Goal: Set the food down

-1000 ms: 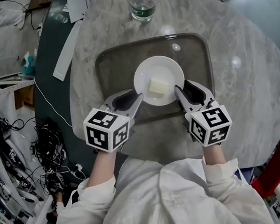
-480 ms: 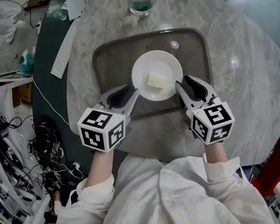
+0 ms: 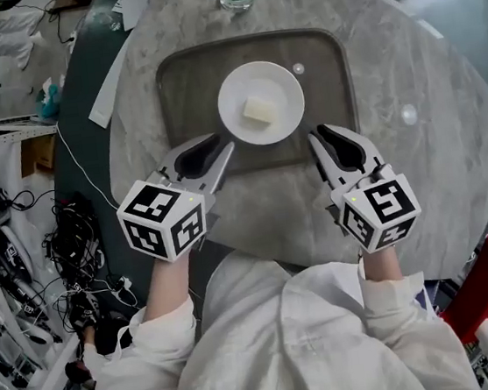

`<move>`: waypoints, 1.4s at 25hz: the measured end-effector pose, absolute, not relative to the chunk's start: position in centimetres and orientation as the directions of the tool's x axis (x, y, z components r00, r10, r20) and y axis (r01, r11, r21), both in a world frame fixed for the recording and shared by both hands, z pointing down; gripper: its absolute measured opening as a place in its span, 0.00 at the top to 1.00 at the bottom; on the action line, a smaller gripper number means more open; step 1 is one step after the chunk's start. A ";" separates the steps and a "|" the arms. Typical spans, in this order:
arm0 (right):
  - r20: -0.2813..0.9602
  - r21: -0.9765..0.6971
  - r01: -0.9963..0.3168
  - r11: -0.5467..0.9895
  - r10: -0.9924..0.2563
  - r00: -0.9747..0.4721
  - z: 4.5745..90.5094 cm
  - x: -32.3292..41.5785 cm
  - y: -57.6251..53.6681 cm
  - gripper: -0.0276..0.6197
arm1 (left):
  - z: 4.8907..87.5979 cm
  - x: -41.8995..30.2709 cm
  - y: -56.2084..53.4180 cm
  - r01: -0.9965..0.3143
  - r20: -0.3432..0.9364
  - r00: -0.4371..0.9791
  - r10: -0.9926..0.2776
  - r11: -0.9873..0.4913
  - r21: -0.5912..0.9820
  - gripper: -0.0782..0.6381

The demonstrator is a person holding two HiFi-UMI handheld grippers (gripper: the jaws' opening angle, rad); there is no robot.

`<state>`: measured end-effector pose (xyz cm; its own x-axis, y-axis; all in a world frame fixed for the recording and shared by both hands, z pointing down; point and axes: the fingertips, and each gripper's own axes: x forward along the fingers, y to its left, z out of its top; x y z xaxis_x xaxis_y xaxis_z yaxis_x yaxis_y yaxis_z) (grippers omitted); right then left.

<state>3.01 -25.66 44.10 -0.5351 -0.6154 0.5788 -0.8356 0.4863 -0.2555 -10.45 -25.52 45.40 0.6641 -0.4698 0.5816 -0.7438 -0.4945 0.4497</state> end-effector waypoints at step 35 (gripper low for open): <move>0.254 -0.182 -0.696 0.695 -0.650 -0.716 27.4 5.4 -8.7 0.95 | 29.1 -0.9 -7.5 -0.642 0.275 0.765 -0.582 -0.651 0.406 0.84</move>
<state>5.44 -8.66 27.37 -0.7159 -0.6503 0.2541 -0.6957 0.6949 -0.1817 -0.86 -7.49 29.06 0.7648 -0.5824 0.2754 -0.6417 -0.6508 0.4057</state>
